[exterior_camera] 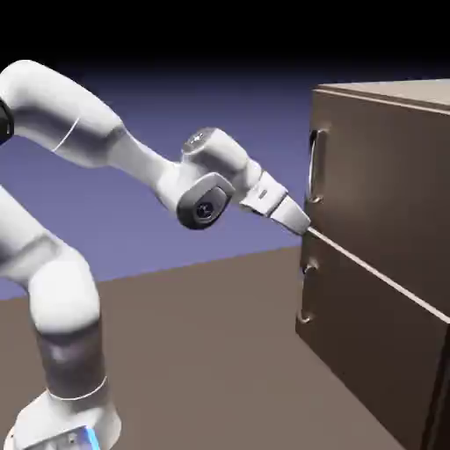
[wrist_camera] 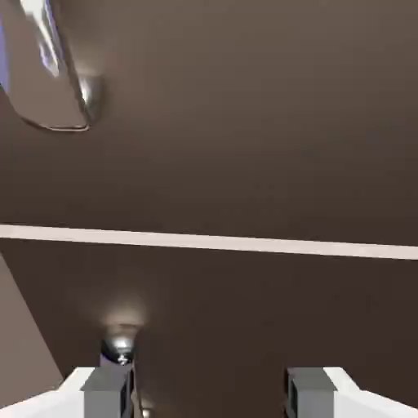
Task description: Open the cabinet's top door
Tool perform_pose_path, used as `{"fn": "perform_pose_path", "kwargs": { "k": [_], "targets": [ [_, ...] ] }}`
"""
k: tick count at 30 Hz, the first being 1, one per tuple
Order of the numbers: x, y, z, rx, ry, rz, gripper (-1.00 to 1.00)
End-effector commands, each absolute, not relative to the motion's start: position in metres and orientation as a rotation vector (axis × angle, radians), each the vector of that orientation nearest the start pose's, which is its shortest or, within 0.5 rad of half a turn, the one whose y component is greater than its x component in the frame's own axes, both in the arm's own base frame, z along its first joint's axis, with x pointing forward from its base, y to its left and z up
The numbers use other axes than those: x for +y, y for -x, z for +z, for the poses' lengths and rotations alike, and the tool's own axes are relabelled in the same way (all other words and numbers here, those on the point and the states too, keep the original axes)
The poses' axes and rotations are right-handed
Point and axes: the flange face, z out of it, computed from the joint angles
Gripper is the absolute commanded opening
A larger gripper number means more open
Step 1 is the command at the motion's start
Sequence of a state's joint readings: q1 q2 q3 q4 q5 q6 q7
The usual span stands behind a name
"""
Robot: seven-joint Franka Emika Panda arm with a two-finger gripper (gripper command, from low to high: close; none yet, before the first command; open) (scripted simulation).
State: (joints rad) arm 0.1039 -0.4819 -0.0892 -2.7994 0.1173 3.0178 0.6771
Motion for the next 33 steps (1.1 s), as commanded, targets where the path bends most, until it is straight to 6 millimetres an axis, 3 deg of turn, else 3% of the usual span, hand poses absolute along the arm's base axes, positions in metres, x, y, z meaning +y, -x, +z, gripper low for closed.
{"fn": "perform_pose_path", "kwargs": {
  "k": [1,6,12,19,26,33],
  "targets": [
    [-0.005,-0.404,0.411,1.044,2.482,-0.806,0.00],
    [-0.013,-0.413,0.341,1.174,2.488,-0.521,0.00],
    [-0.024,-0.406,0.261,1.337,2.503,-0.254,0.00],
    [-0.045,-0.385,0.194,1.535,2.525,-0.093,0.00],
    [-0.074,-0.366,0.168,1.713,2.543,-0.144,0.00],
    [-0.099,-0.367,0.186,1.801,2.536,-0.418,0.00]
  ]
}}
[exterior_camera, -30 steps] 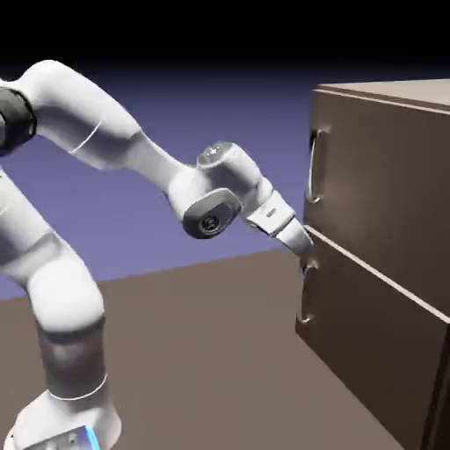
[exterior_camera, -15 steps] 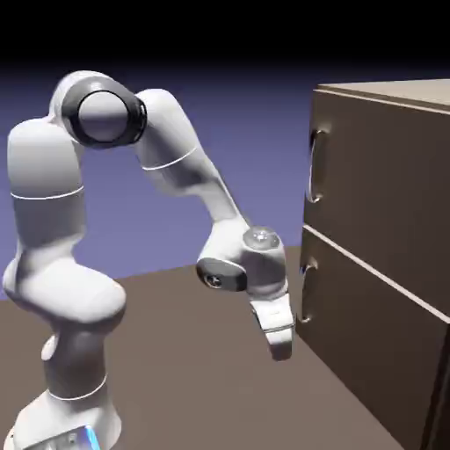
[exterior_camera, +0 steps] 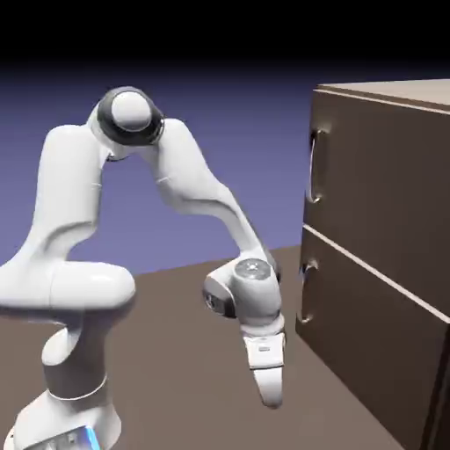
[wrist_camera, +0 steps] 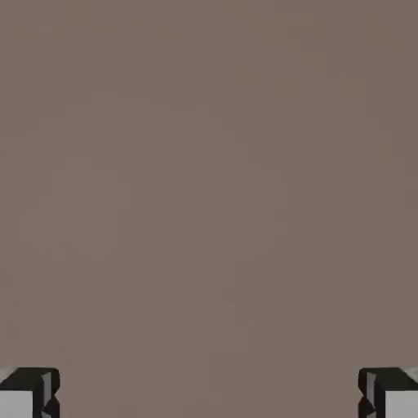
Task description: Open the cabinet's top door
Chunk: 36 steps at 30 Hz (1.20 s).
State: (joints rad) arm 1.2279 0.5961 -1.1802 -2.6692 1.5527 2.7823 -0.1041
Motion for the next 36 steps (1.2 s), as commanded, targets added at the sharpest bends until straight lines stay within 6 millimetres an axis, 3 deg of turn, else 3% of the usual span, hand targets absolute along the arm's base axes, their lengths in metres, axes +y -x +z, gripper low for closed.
{"fn": "perform_pose_path", "kwargs": {
  "k": [1,7,12,19,24,26,31,32,33,36],
  "targets": [
    [-0.101,-0.369,0.192,1.801,2.531,-0.473,0.00],
    [-0.099,-0.386,0.244,1.718,2.461,-0.856,0.00],
    [-0.075,-0.403,0.304,1.534,2.339,-1.198,0.00],
    [-0.005,-0.412,0.407,1.130,2.053,-1.603,0.00],
    [0.066,-0.391,0.487,0.785,1.767,-1.784,0.00],
    [0.069,-0.390,0.489,0.773,1.756,-1.789,0.00],
    [0.067,-0.440,0.489,0.773,1.756,-1.789,0.00],
    [0.067,-0.440,0.489,0.773,1.756,-1.789,-1.00],
    [0.067,-0.440,0.489,0.773,1.756,-1.789,-1.00],
    [0.057,-0.414,0.489,0.705,1.762,-1.744,-1.00]
  ]
}}
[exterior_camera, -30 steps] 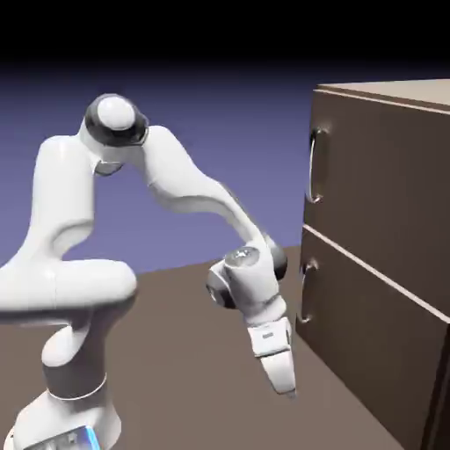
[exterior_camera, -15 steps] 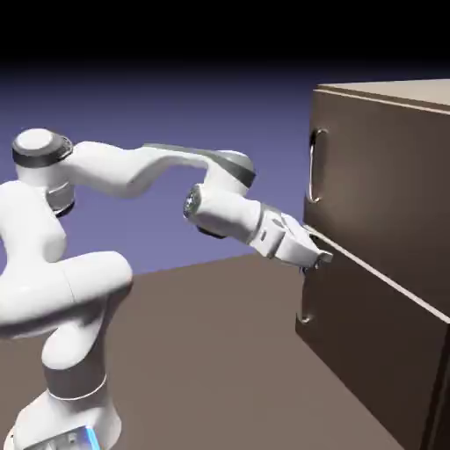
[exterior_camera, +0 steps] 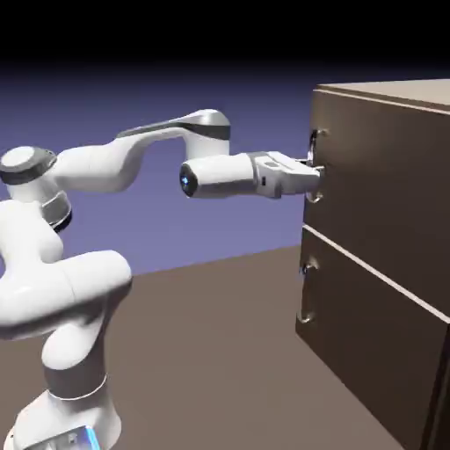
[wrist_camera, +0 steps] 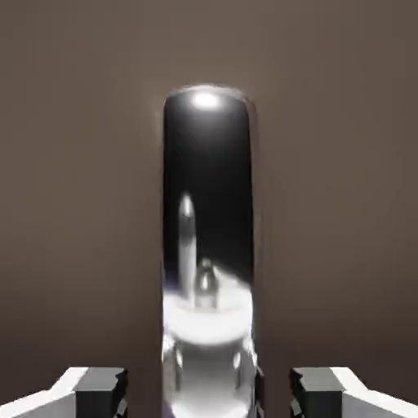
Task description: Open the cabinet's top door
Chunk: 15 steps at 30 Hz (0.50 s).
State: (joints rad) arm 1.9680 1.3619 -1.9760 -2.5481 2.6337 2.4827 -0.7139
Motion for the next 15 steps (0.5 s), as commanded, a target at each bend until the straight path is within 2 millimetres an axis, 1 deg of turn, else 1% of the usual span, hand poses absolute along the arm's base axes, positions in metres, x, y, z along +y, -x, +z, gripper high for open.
{"fn": "perform_pose_path", "kwargs": {
  "k": [1,5,9,15],
  "targets": [
    [0.053,-0.405,0.489,0.681,1.763,-1.728,-1.00],
    [0.035,-0.369,0.489,0.583,1.767,-1.661,-1.00],
    [0.011,-0.332,0.489,0.480,1.766,-1.588,-1.00],
    [-0.023,-0.290,0.489,0.356,1.761,-1.497,-1.00]
  ]
}}
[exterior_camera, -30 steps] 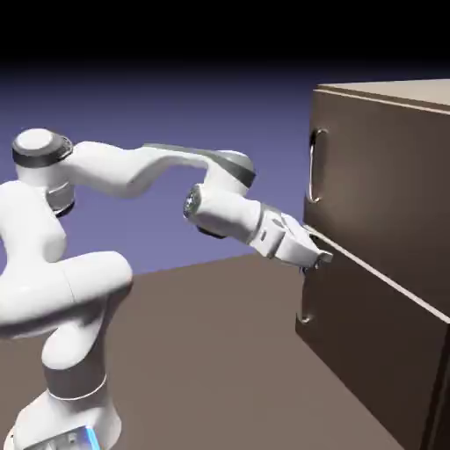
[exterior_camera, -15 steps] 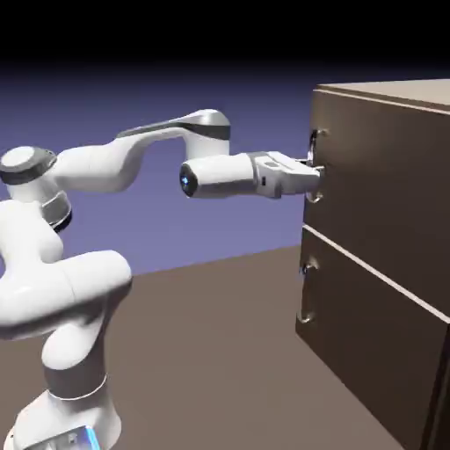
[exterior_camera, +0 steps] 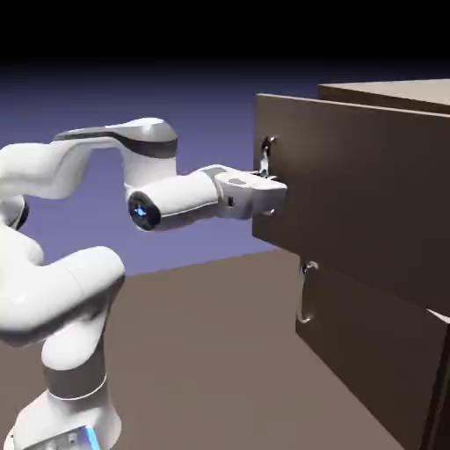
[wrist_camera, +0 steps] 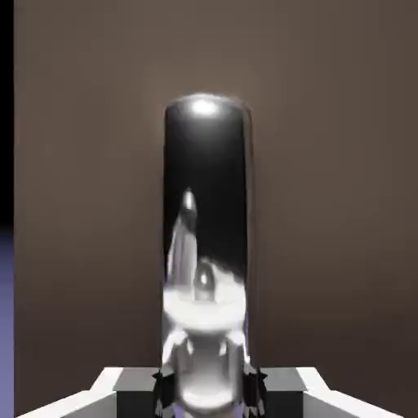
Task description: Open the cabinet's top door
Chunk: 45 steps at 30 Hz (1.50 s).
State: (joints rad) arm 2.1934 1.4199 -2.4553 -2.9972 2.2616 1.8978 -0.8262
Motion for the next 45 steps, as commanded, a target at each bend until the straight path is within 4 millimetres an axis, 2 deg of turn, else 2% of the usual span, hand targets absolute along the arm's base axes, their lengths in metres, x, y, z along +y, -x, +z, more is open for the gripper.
{"fn": "perform_pose_path", "kwargs": {
  "k": [1,11,18,21,35,45],
  "targets": [
    [-0.028,-0.285,0.489,0.339,1.759,-1.484,-1.00],
    [-0.081,-0.238,0.490,0.181,1.741,-1.361,-1.00],
    [-0.082,-0.234,0.492,0.172,1.727,-1.362,-1.00],
    [-0.089,-0.232,0.489,0.160,1.739,-1.344,-1.00],
    [-0.168,-0.190,0.489,-0.029,1.703,-1.184,-1.00],
    [-0.237,-0.169,0.489,-0.176,1.665,-1.053,-1.00]
  ]
}}
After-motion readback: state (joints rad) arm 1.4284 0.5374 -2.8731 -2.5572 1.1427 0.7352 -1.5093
